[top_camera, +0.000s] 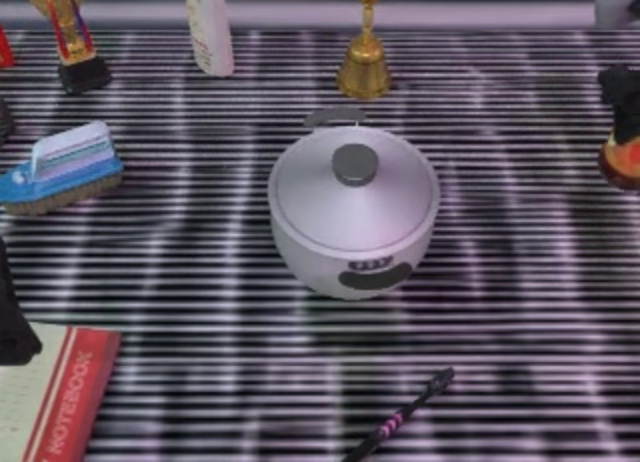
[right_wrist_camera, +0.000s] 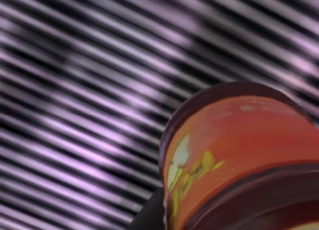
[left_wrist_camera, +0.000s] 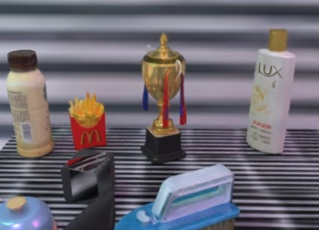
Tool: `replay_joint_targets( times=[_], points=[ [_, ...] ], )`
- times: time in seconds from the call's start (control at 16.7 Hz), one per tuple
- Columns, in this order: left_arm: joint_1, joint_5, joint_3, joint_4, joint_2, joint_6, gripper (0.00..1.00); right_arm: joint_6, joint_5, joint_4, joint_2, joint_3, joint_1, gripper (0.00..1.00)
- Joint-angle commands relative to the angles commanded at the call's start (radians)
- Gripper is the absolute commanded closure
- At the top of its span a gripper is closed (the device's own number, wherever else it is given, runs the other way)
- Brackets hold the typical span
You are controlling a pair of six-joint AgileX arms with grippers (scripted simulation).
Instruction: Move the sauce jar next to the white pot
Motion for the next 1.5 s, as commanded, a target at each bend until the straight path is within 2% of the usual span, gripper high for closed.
replay_joint_targets(
  times=[0.24,0.54,0.72,1.14,1.5],
  points=[
    [0.0,0.0,0.0,0.0,0.0,0.0,0.0,0.2,0.017,0.05,0.007,-0.042,0.067,1.0],
    [0.0,0.0,0.0,0.0,0.0,0.0,0.0,0.514,0.047,0.129,0.013,-0.1,0.169,1.0],
    [0.0,0.0,0.0,0.0,0.0,0.0,0.0,0.641,0.06,0.16,0.019,-0.133,0.215,1.0],
    [0.0,0.0,0.0,0.0,0.0,0.0,0.0,0.674,0.061,0.17,0.017,-0.143,0.225,1.0],
    [0.0,0.0,0.0,0.0,0.0,0.0,0.0,0.675,0.063,0.307,0.057,-0.237,0.228,1.0]
  ],
)
